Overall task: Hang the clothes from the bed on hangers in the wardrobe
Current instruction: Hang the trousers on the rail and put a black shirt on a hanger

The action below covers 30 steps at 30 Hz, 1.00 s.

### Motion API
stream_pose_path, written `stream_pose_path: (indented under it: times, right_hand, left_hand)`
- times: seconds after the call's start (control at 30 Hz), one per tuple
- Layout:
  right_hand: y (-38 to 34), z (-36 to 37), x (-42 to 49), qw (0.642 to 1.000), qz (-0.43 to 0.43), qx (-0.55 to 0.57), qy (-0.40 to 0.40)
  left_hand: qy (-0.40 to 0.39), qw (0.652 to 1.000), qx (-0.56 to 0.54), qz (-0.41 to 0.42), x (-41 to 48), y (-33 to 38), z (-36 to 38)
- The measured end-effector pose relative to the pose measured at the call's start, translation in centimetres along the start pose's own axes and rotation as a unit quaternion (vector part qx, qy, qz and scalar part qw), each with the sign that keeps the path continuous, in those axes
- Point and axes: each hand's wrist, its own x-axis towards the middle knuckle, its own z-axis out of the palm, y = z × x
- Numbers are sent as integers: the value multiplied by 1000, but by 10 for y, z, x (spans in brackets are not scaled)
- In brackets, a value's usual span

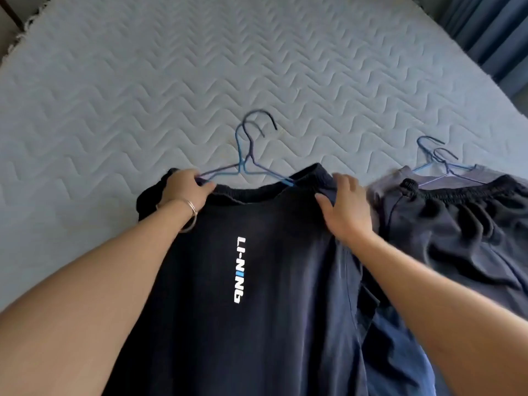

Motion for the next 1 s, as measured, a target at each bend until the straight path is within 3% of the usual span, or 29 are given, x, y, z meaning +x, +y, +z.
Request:
stream_pose_path:
  times: [0.1, 0.23, 0.47, 0.57, 0.7, 0.8, 0.9, 1.0]
  right_hand:
    - [25, 53, -26, 996, -22, -62, -61]
    - [60, 93, -44, 984, 0, -72, -164]
    - [58, 92, -29, 991, 21, -22, -133]
    - [56, 83, -25, 996, 23, -24, -88]
    - [46, 59, -35, 992, -19, 116, -41]
    - [38, 31, -57, 986, -73, 147, -31]
    - [30, -1, -84, 979, -58, 192, -28]
    - [30, -30, -108, 971, -33, 227, -62]
  left_hand:
    - [-66, 997, -17, 33, -32, -21, 58]
    - [-132, 974, 149, 106, -80, -59, 110]
    - [-188, 950, 234, 84, -80, -71, 132]
    - [-165, 960, 210, 80, -84, -68, 130]
    - [-103, 980, 147, 87, -102, -66, 108]
    - [-94, 981, 124, 112, -112, -66, 73]
    - [-32, 993, 75, 89, -118, -65, 30]
    - [-28, 996, 73, 49, -128, -57, -2]
